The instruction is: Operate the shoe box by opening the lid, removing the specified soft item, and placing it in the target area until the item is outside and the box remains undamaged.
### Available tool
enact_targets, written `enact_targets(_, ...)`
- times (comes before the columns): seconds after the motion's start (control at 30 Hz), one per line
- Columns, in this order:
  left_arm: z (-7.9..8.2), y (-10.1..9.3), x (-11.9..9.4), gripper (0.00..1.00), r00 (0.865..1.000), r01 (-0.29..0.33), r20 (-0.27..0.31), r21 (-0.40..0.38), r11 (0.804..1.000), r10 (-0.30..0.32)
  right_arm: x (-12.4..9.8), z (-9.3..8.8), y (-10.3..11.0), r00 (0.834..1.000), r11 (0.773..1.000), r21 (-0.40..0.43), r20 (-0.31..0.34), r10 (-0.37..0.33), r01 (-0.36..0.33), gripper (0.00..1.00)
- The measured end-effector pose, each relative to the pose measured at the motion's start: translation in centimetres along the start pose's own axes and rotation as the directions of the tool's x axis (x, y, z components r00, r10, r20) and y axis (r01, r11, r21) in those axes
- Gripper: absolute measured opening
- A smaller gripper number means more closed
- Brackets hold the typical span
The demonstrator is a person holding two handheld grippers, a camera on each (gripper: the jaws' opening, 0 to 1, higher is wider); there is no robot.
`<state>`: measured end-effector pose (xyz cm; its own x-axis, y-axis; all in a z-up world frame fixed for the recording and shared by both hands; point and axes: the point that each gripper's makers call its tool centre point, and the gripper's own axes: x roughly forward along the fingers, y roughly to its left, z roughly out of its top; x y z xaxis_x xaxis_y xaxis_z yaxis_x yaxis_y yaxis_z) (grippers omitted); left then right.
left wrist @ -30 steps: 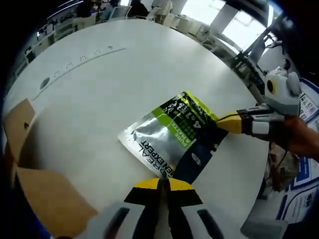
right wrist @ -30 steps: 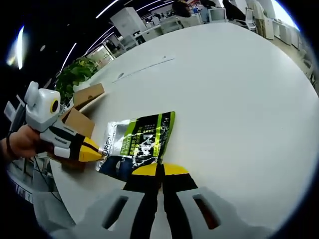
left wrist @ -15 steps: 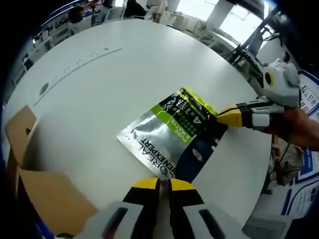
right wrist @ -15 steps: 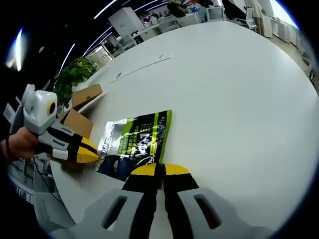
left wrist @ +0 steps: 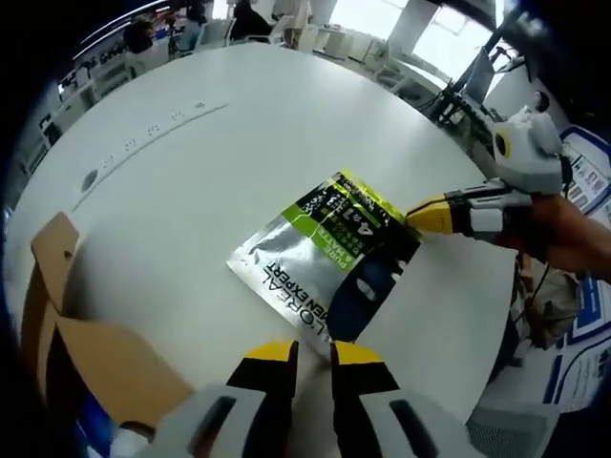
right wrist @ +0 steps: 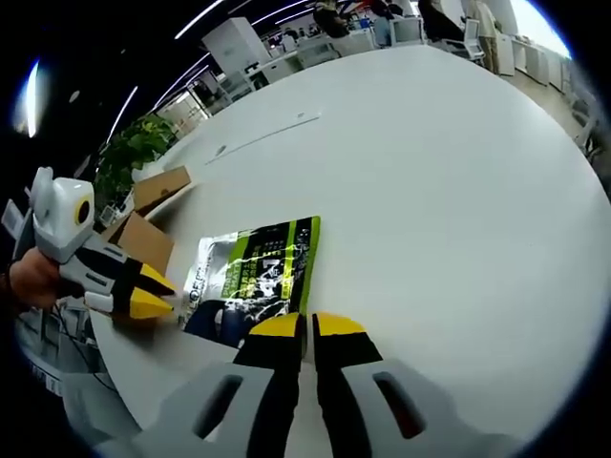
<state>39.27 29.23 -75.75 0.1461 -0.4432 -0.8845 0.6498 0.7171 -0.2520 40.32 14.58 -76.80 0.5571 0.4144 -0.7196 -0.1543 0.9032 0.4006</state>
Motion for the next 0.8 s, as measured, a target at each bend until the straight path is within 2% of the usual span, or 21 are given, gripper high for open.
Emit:
enact_targets(0.2,0.3,-0.1,-1.3,0.14,0.999,0.001,0.037,-0.005,1.000,-0.001,-0.9,0.1,0.2,1.000,1.000,-0.004,0.005,-0.008,0.008,0.03)
enact_targets(0.3,0.8,-0.2,-2.5,0.14,0.996,0.014,0.085,-0.018,1.000,-0.012,-1.6,0.3,0.4,1.000,1.000,-0.010,0.014,-0.014,0.015,0.03)
enact_targets(0.47,1.0,-0.2,-3.8,0.14,0.992,0.015,0.129,-0.005,1.000,-0.014,-2.4,0.7,0.9,0.999,1.000,-0.016,0.028,-0.019,0.020,0.03)
enact_targets(0.8,0.9,0.7,-6.6,0.15,0.974,0.024,0.225,-0.040,0.999,-0.014,-4.2,1.6,3.0,0.997,0.999,-0.032,0.070,-0.016,0.018,0.04)
